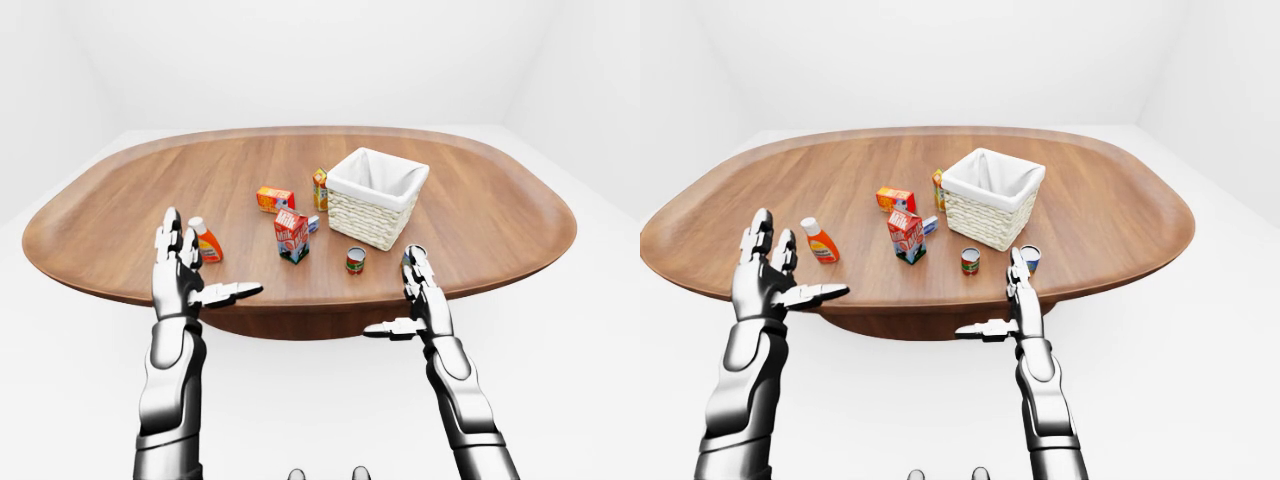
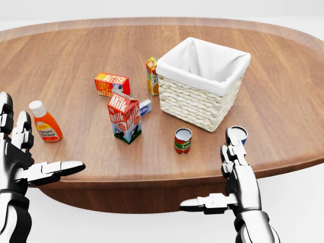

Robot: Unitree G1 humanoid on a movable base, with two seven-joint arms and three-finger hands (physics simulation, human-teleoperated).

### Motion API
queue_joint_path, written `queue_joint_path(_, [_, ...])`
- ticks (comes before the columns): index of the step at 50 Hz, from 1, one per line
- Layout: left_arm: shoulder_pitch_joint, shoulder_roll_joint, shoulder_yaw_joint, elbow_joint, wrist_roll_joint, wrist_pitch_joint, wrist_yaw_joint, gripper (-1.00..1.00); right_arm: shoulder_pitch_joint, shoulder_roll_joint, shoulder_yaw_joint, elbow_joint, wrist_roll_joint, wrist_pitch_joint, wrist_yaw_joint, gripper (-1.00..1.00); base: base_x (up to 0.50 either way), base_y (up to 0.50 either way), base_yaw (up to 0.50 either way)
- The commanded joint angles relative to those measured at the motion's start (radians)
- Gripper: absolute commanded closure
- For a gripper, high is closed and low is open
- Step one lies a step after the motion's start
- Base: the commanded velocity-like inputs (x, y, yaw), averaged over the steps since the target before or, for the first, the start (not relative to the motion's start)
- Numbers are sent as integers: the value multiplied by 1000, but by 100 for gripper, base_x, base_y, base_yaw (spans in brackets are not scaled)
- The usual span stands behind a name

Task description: Pick up the alphabet soup, and put it in the basket.

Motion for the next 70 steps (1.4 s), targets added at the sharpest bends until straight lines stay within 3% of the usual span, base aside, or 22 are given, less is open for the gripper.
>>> queue_joint_path(1, [-49,32,49,33,-23,0,28,-100,0,2,-1,-2,7,3,-2,-100,0,0,0])
queue_joint_path(7, [-80,64,63,56,-60,0,42,-100,1,-1,-6,10,14,-12,-1,-100,0,0,0])
queue_joint_path(10, [-104,82,90,62,-132,0,59,-100,2,0,-6,4,19,-13,-1,-100,0,0,0])
queue_joint_path(20, [-132,131,128,43,-207,0,81,-100,2,0,-3,1,12,-7,-4,-100,0,0,0])
queue_joint_path(21, [-133,136,127,46,-204,0,84,-100,3,1,-1,-9,12,1,-6,-100,0,0,0])
queue_joint_path(25, [-147,158,144,45,-223,0,93,-100,-1,-2,-3,13,11,-21,3,-100,0,0,0])
queue_joint_path(31, [-150,163,146,51,-228,0,97,-100,0,-1,-3,8,10,-18,3,-100,0,0,0])
queue_joint_path(33, [-173,192,172,86,-250,0,100,-100,-5,-3,-1,15,0,-17,0,-100,0,0,0])
queue_joint_path(56, [-213,266,206,164,-291,0,116,-100,-2,1,6,2,-12,-1,4,-100,0,0,0])
queue_joint_path(70, [-227,278,201,201,-298,0,121,-100,-8,-1,1,21,-8,-8,0,-100,0,0,0])
